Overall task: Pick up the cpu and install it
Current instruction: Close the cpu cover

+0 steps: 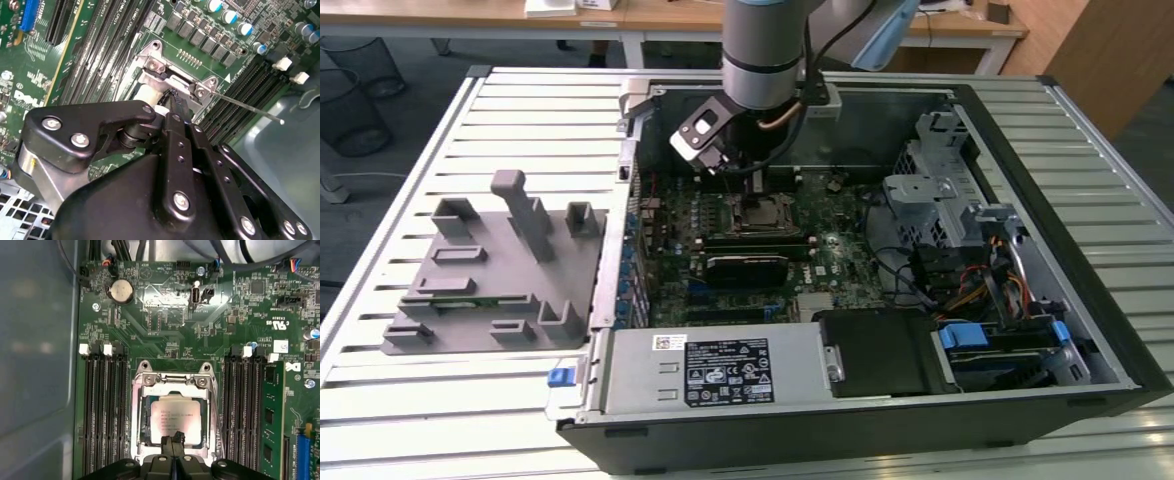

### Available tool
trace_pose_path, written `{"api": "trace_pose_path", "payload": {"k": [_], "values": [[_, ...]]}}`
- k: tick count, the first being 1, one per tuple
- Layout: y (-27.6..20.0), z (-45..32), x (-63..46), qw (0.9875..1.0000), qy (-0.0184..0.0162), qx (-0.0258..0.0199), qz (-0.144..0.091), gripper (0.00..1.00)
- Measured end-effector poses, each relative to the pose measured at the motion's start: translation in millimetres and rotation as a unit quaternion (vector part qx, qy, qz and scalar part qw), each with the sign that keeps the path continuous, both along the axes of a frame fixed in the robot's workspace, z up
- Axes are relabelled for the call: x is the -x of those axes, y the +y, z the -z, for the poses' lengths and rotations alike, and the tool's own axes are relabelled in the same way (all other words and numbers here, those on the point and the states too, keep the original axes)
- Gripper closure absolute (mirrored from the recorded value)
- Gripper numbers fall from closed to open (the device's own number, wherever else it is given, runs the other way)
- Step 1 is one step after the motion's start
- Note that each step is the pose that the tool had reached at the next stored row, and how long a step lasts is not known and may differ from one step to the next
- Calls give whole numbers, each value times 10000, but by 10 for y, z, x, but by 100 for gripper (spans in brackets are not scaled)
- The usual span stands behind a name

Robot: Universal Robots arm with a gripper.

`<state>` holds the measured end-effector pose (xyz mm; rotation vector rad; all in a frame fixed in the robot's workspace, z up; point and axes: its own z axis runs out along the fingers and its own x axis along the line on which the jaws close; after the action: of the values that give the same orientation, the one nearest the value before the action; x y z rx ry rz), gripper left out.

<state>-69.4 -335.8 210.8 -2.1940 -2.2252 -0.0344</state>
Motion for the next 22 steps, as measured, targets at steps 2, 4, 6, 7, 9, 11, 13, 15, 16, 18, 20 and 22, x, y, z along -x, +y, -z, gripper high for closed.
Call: {"api": "trace_pose_path", "payload": {"k": [2,4,6,7,9,11,13,15,16,18,20,22], "values": [[0,24,6,10000,0,0,0,89],[0,45,9,10000,0,0,-1,89],[0,65,10,10000,0,0,-1,89],[0,77,10,10000,0,0,0,89],[0,102,10,10000,0,0,0,89],[-1,117,11,10000,3,3,0,89],[-1,121,8,10000,3,4,1,89],[1,124,-5,10000,2,2,1,89],[2,125,-12,10000,1,0,0,89],[5,126,-23,10000,0,-1,0,89],[7,126,-24,10000,0,-5,0,89],[11,121,-25,10000,-2,-8,0,89]]}}
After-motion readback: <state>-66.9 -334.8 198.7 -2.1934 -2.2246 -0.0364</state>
